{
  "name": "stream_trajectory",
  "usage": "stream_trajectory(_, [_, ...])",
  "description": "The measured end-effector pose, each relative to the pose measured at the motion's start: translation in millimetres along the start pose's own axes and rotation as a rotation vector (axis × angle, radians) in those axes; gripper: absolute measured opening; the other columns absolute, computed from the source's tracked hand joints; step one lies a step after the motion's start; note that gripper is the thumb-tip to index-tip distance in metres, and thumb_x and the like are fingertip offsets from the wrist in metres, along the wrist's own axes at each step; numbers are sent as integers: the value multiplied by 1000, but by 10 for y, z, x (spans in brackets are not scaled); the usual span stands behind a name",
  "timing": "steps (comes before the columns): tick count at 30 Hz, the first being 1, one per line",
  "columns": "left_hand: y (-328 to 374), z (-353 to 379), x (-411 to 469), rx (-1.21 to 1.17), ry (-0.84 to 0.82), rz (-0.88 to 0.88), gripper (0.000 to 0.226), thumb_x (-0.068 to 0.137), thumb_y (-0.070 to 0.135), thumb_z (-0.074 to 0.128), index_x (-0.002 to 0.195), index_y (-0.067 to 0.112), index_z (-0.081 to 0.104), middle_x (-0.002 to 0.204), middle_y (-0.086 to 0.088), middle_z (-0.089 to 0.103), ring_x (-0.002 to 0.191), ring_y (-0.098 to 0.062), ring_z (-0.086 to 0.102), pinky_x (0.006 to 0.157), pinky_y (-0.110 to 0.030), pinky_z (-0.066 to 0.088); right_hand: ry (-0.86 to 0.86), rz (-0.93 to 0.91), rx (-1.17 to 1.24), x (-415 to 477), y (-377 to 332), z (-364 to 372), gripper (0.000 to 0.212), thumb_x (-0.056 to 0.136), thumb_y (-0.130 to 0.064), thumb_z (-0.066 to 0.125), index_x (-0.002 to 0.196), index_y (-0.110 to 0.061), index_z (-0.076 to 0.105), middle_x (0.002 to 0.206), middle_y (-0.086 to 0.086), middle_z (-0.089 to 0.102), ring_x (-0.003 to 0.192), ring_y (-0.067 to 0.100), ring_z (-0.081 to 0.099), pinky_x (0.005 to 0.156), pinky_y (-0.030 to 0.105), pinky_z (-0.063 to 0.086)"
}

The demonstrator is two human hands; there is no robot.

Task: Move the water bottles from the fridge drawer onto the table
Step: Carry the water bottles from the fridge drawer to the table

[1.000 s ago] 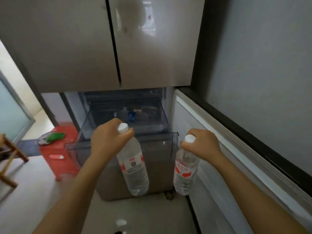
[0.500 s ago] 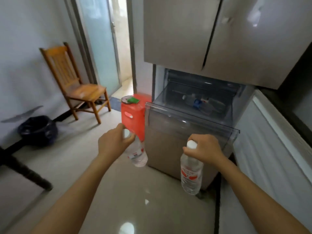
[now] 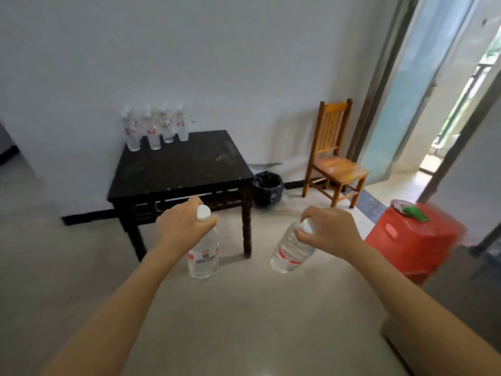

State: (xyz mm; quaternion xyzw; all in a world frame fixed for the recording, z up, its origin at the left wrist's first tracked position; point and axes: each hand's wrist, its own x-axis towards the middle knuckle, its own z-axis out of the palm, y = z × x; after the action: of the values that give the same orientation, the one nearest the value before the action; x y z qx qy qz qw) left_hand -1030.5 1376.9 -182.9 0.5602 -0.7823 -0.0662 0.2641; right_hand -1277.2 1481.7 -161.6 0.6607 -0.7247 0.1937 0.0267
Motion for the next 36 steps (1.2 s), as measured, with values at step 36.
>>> stream_trajectory(36, [-5141, -1893, 1304, 131, 272, -720, 25, 81, 47, 60, 87, 24, 51, 79, 7, 52, 78, -17, 51, 66, -27, 34, -341, -583, 301, 3672, -5217, 2883, 31, 81, -43, 60, 93, -14, 63, 87, 2, 67, 79, 17, 62, 73, 27, 50])
